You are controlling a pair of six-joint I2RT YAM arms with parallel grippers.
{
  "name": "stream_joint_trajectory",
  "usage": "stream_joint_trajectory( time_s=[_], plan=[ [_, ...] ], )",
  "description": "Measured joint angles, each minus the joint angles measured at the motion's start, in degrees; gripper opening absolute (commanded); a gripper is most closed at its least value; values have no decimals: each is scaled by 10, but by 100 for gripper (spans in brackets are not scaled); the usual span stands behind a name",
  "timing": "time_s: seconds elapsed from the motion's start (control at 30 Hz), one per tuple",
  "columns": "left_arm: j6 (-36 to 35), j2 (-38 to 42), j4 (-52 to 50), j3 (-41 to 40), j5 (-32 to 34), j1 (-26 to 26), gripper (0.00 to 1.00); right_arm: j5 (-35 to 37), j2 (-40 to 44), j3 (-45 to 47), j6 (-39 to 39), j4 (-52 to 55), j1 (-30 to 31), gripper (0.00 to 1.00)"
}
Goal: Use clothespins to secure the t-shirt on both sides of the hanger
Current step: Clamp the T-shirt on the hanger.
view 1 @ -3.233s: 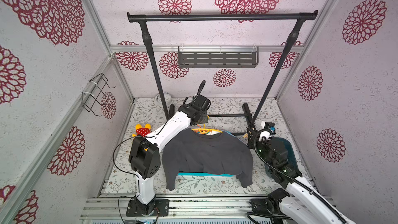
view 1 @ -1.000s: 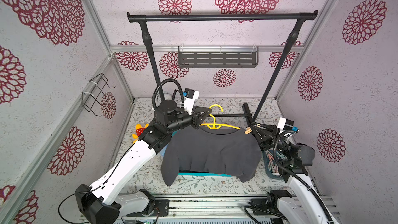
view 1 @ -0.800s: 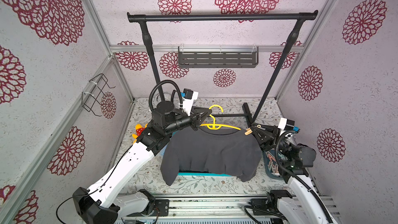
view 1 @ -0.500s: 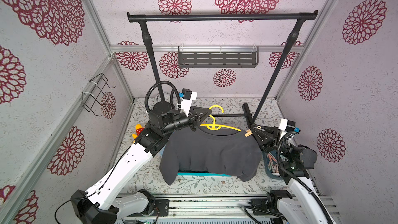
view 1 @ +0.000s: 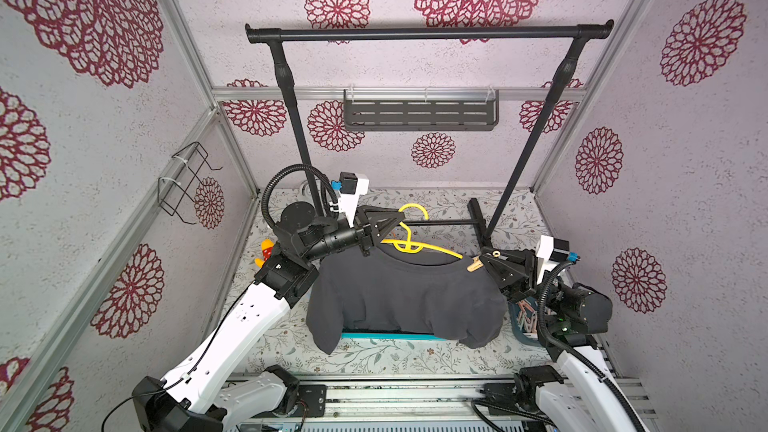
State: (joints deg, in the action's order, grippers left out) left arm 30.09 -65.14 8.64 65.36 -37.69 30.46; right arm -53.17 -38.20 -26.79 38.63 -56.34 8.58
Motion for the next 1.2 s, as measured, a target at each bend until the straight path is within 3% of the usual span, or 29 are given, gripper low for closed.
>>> stream_joint_trajectory(
  time_s=[0.7,0.87,0.97,1.13,1.2],
  plan=[
    [32,0,40,-16,-13,-8,0,24,-3,-11,-38,79,20,1],
    [31,0,39,-21,-7,-8,0,35,11,-23,-72,125,20,16],
    [29,0,37,-21,-5,-9,0,37,12,-32,-83,143,21,20],
    [24,0,24,-21,-1,-9,0,45,12,-47,-103,177,21,47],
    [19,0,17,-21,2,-10,0,52,12,-52,-109,189,21,53]
  ],
)
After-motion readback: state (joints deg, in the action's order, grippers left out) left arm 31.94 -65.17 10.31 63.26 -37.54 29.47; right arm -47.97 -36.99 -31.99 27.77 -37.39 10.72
